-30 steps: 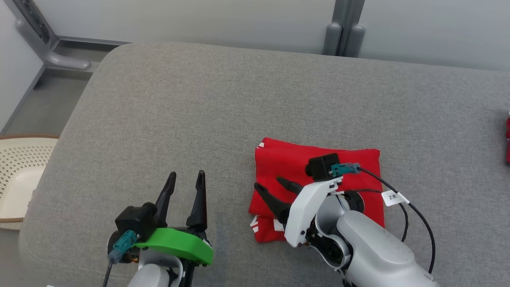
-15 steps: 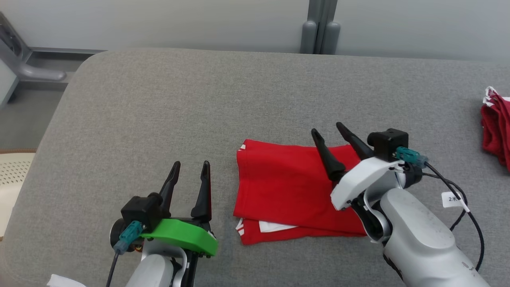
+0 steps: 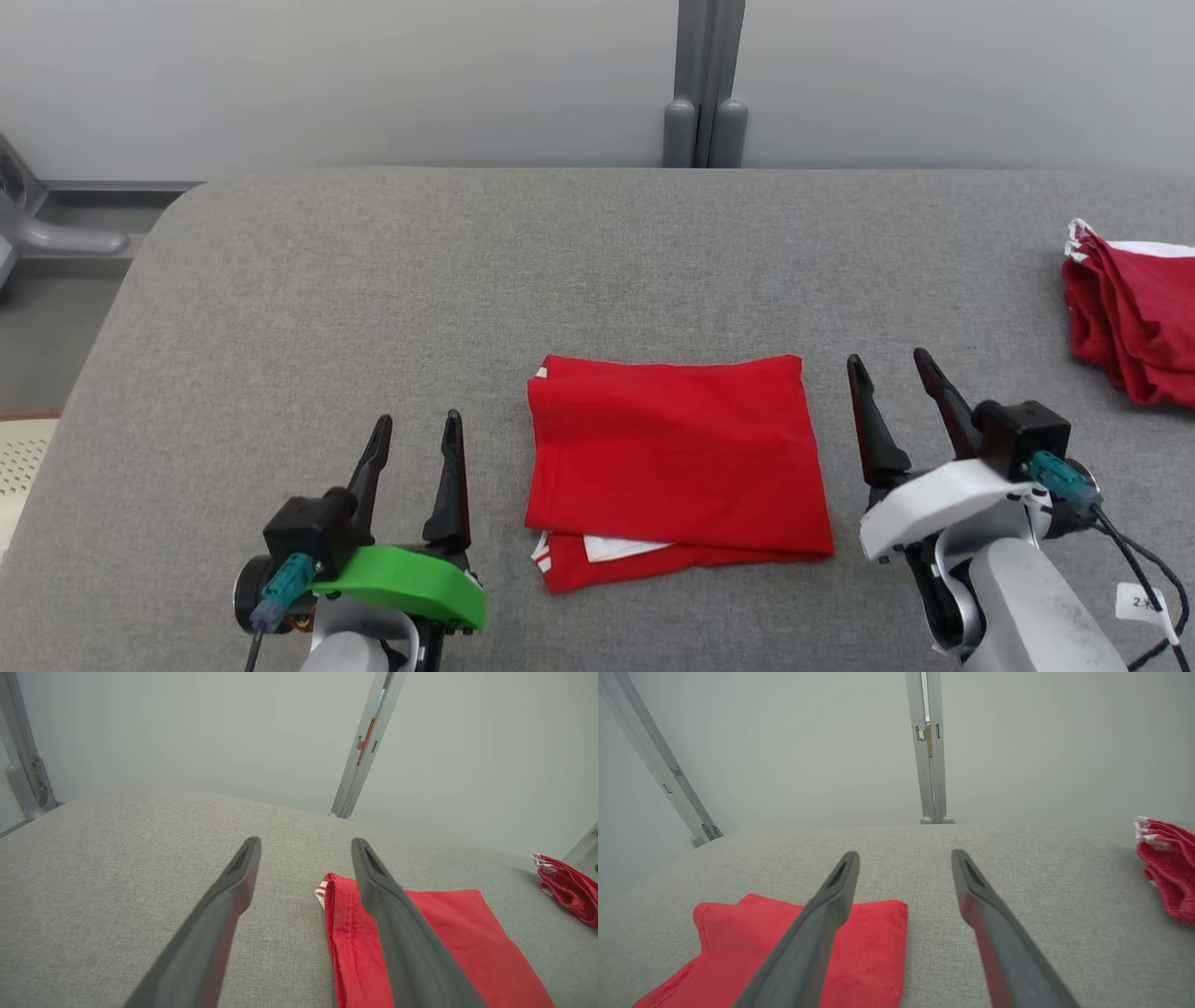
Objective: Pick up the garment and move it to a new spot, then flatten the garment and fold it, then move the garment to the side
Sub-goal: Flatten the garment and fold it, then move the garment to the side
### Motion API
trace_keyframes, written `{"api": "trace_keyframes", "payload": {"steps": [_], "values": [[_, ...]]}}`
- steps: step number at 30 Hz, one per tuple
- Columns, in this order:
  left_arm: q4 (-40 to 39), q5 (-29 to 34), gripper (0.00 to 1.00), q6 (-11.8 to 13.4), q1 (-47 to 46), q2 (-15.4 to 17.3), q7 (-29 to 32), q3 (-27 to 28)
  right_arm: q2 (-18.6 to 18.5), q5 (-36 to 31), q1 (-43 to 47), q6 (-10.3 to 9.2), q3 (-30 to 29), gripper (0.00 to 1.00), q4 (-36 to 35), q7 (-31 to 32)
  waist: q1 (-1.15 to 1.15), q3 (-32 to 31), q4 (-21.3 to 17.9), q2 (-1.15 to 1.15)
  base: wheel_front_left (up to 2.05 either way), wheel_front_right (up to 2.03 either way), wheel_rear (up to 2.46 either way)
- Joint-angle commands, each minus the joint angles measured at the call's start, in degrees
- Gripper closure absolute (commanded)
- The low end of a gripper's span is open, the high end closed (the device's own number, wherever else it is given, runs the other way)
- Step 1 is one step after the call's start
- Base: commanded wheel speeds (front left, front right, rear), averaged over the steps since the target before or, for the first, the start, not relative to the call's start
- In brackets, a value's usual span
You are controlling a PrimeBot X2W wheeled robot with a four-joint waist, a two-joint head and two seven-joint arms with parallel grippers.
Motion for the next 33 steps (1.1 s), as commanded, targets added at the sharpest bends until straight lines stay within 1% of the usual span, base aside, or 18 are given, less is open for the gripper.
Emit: {"api": "trace_keyframes", "payload": {"steps": [1,6,9,12,27,33], "values": [[-0.3,0.8,0.0,0.0,1.4,0.1,-0.2,0.6,0.5,-1.1,2.0,-0.01,-1.4,0.0,-1.4,-0.4,0.0,-0.9,-0.3,0.0,0.0,0.0,0.0],[-0.7,2.3,0.0,-0.2,4.2,0.0,-0.2,2.6,2.1,-3.8,7.3,-0.01,-4.8,0.0,-5.9,-0.3,0.0,-1.7,-0.3,0.0,0.0,0.0,0.0],[-0.8,3.0,0.0,-0.1,5.3,0.0,-0.2,3.6,2.2,-4.1,8.9,-0.02,-6.3,0.0,-7.5,-0.4,0.0,-1.9,-0.6,0.0,0.0,0.0,0.0],[-0.8,4.1,0.0,-0.2,5.9,-0.1,-0.2,4.2,2.4,-3.3,9.9,-0.01,-6.2,0.0,-8.6,-0.2,0.0,-2.0,-0.9,0.0,0.0,0.0,0.0],[-0.4,5.2,0.0,-1.0,5.8,-0.2,-0.2,5.1,2.4,-2.3,10.5,-0.01,-4.8,0.0,-8.9,0.7,0.0,-1.8,-1.0,0.0,0.0,0.0,0.0],[-0.6,5.3,0.0,-1.0,5.4,-0.2,-0.2,5.3,2.4,-2.8,10.0,-0.01,-5.3,0.0,-8.2,2.4,0.0,-1.6,-0.6,0.0,0.0,0.0,0.0]]}}
